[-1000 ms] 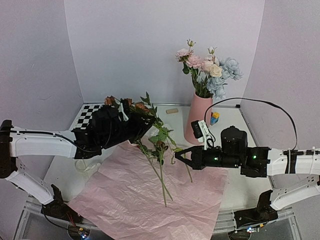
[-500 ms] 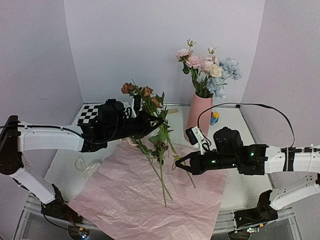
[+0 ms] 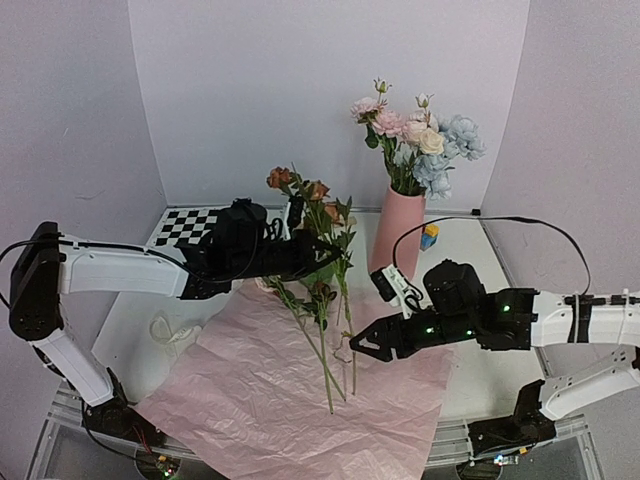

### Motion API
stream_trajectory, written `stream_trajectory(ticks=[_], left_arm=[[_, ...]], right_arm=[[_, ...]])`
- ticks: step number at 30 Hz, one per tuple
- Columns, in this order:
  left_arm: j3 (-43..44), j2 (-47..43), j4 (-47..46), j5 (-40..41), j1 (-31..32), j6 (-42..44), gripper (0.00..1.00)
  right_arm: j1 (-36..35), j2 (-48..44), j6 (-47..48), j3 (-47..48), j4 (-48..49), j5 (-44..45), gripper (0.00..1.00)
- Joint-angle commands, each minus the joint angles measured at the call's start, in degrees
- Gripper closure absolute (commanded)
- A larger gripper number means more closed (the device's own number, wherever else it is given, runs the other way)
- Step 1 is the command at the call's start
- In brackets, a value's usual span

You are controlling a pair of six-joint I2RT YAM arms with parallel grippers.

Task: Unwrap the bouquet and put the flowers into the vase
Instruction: Insert the fake flower into the vase.

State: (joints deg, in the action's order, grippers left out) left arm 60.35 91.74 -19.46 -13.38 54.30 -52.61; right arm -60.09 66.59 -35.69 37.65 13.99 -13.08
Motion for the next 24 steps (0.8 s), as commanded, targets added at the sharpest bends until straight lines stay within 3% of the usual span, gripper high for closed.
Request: stream_trajectory(ticks=[1, 5, 12, 24], left_arm=[[4.6, 0.6, -0.9, -1.1, -0.2, 5.4, 1.00], [9.2, 1.8, 2.8, 2.0, 0.0, 10.0, 1.00], [22.3, 5.4, 6.1, 10.7, 0.1, 15.0, 1.00], [51.8, 17.1, 5.5, 34.2, 0.1, 22.1, 1.00]], right_arm=[[-0.2, -8.3, 0.7, -0.2, -3.5, 7.3, 0.24], [-0.2, -15.6, 1.3, -0.7, -7.8, 15.1, 0.10], [-0.2, -28.6, 1.8, -2.4, -12.2, 25.3, 0.10], [-0.2, -42.7, 3.7, -4.3, -13.7, 33.2, 0.10]])
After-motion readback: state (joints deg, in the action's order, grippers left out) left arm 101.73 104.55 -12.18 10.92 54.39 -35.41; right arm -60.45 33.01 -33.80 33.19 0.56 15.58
